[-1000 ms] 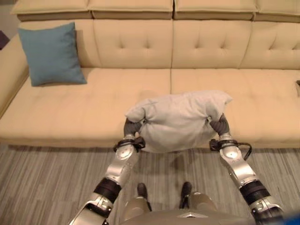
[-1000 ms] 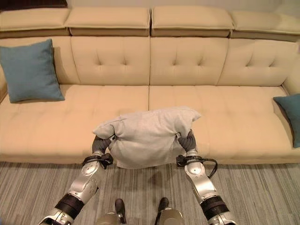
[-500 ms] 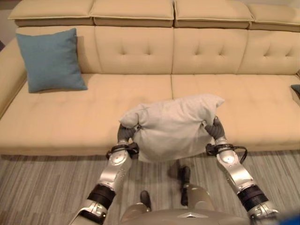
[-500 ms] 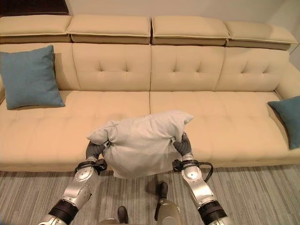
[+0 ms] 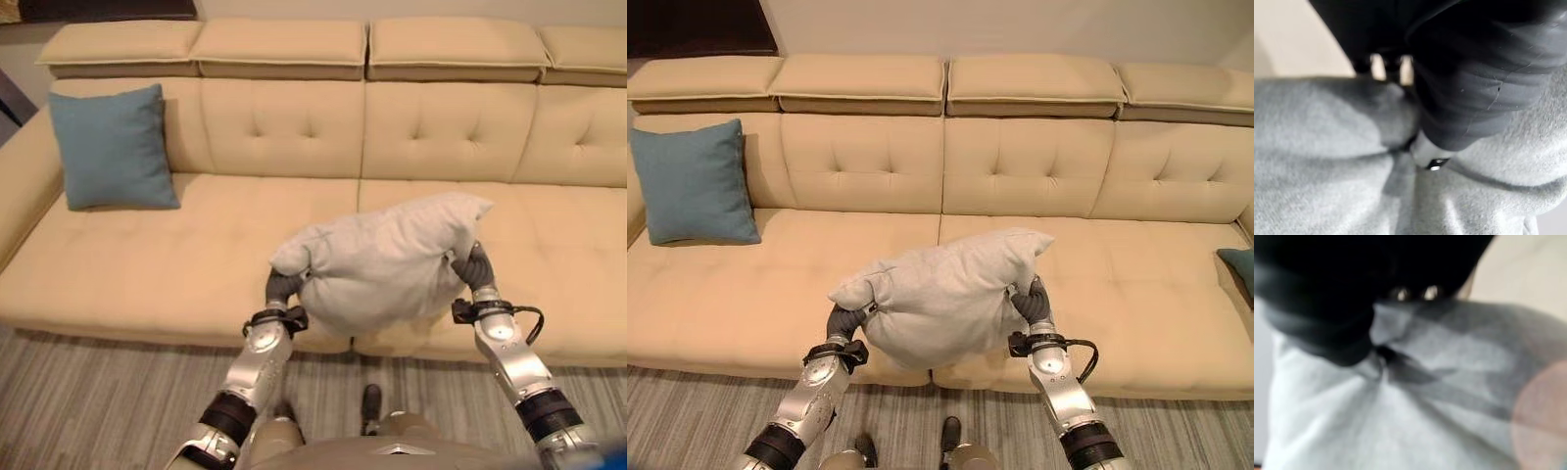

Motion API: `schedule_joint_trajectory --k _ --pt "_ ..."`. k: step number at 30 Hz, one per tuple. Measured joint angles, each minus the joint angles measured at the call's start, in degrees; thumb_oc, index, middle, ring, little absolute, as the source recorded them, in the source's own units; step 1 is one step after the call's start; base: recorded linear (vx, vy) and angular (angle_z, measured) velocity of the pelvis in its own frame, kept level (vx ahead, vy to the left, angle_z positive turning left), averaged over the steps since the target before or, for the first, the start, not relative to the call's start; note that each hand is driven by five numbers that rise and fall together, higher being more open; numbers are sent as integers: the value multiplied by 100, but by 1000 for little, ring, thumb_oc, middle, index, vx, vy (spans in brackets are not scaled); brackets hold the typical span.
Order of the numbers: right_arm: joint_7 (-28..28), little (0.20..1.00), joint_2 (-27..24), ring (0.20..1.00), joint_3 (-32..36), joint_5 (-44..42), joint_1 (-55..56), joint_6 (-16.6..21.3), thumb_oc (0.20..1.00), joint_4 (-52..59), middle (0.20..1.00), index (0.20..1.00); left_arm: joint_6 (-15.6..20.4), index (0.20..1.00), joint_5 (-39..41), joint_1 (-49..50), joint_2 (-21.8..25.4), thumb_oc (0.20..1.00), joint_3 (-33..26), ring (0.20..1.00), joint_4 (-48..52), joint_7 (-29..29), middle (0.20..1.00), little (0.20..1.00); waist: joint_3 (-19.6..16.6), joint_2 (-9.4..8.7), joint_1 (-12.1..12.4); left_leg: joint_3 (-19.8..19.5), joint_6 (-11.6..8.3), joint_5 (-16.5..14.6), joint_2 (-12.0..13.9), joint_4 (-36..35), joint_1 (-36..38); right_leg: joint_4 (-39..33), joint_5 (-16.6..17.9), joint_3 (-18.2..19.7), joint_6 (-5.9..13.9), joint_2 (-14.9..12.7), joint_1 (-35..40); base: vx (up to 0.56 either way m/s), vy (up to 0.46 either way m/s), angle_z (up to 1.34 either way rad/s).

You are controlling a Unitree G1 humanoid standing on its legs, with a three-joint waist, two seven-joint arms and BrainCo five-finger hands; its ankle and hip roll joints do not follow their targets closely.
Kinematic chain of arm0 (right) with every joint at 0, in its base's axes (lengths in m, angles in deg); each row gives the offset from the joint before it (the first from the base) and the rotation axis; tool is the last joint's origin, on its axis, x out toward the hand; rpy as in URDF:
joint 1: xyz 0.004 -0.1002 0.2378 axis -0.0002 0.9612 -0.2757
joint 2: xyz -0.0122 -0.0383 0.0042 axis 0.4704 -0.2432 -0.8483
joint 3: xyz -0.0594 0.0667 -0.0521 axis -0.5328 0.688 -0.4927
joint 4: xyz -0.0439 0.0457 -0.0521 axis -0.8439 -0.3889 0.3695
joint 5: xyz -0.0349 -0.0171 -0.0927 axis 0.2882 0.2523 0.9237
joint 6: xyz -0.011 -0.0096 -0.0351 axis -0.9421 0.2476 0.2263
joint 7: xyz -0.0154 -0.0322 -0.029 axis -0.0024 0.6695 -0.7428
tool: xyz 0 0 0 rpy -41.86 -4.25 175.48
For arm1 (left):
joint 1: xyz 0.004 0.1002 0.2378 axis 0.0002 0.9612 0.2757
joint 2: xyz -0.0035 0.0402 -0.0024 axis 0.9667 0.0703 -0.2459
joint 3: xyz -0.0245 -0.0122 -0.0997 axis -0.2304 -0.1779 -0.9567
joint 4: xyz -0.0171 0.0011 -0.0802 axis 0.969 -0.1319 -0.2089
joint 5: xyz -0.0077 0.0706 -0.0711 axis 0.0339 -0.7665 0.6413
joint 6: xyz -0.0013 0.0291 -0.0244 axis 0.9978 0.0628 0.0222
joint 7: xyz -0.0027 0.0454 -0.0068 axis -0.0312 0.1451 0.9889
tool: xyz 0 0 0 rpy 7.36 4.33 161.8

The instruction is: Pick up all the scattered cushions and arrange them neatly on the sofa.

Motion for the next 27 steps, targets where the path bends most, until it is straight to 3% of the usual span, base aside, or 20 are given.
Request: schedule_joint_trajectory --k 1,3,4,5,7,8,11,14,15,17,19,23,24,25,27 --pt "0 200 -29 200 -44 0 7 -1 200 -54 200 200 -11 200 1 41 14 200 -56 200 -2 11 200 200 43 36 47 -142 3 330 36 -295 -157 -17 -118 66 -49 106 142 256 69 -51" --pt "-19 200 -25 200 -94 2 41 -6 200 -73 200 200 -36 200 1 125 36 200 -81 200 -2 14 200 200 65 96 47 -111 81 434 35 -141 -18 -15 -225 183 -15 156 337 255 125 -48" --pt "-44 200 -75 200 -108 5 58 -4 200 -61 200 200 -34 200 1 218 -1 200 -81 200 13 13 200 200 -35 280 45 -121 114 407 42 -133 144 13 -287 250 61 230 387 303 194 -46" --pt "-44 200 -40 200 -92 8 50 -5 200 -67 200 200 -37 200 2 216 -9 200 -68 200 14 10 200 200 -64 323 22 -125 308 702 1 -206 195 26 -360 343 130 194 407 214 153 -45" --pt "-27 200 10 200 -113 10 12 -4 200 -46 200 200 -36 200 2 197 16 200 -67 200 15 19 200 200 -45 264 29 2 460 616 -208 -291 371 215 -467 450 275 -68 383 120 111 -35" --pt "-26 200 -2 200 -96 11 41 -5 200 48 200 200 -39 200 4 193 67 200 -61 200 116 19 200 200 -25 222 -22 92 672 570 -439 -262 433 438 -507 466 477 -291 355 163 202 -22" --pt "-27 200 30 200 -101 13 32 -5 200 124 200 200 -36 200 2 169 159 200 -105 200 285 40 200 200 3 210 39 209 878 454 -623 -259 547 1275 -729 442 731 -608 17 131 222 -16" --pt "-26 200 216 200 -112 17 -18 -6 200 140 200 200 -30 200 1 79 313 200 -147 200 287 48 200 200 87 224 29 306 1027 147 -718 -156 698 2919 -816 517 961 -808 -765 97 113 -14" --pt "-22 200 321 200 -122 19 -36 -5 200 156 200 200 -25 200 1 38 399 200 -221 200 285 75 200 200 159 185 46 430 1100 14 -732 -91 842 3567 -872 440 1078 -1005 -1054 207 76 -37" --pt "-66 200 339 200 -156 21 -90 -6 200 158 200 200 -23 200 1 40 457 200 -316 200 285 86 200 200 183 215 96 560 1100 -90 -778 -233 1032 3168 -890 163 1069 -1176 -1185 191 -13 -44" --pt "-96 200 335 200 -156 21 -153 -6 200 158 200 200 -20 200 0 -3 455 200 -388 200 284 86 200 200 185 224 7 560 1075 -87 -841 -354 1077 2227 -798 237 1170 -1147 -1309 155 -66 -11" --pt "-85 200 328 200 -149 24 -72 -13 200 154 200 200 -23 200 -5 43 377 200 -415 200 278 101 200 200 135 109 -79 484 991 -97 -961 -379 1117 1119 -46 198 1121 -1058 -762 113 -56 16" --pt "-98 200 318 200 -154 25 -30 -14 200 146 200 200 -24 200 -9 81 362 200 -424 200 278 101 200 200 106 73 -65 464 974 -107 -990 -379 1160 830 90 208 890 -1037 -546 175 -128 21" --pt "-115 200 253 200 -139 26 10 -24 200 121 200 200 -26 200 -10 174 274 200 -432 200 319 106 200 200 97 180 -79 394 858 -53 -886 -377 1230 407 253 212 795 -868 -223 166 -119 14" --pt "-148 200 119 200 -128 27 31 -44 200 121 200 200 -26 200 -133 274 260 200 -455 200 403 91 200 200 75 212 -72 332 787 -69 -762 -403 1365 25 316 78 724 -731 131 127 -104 16"
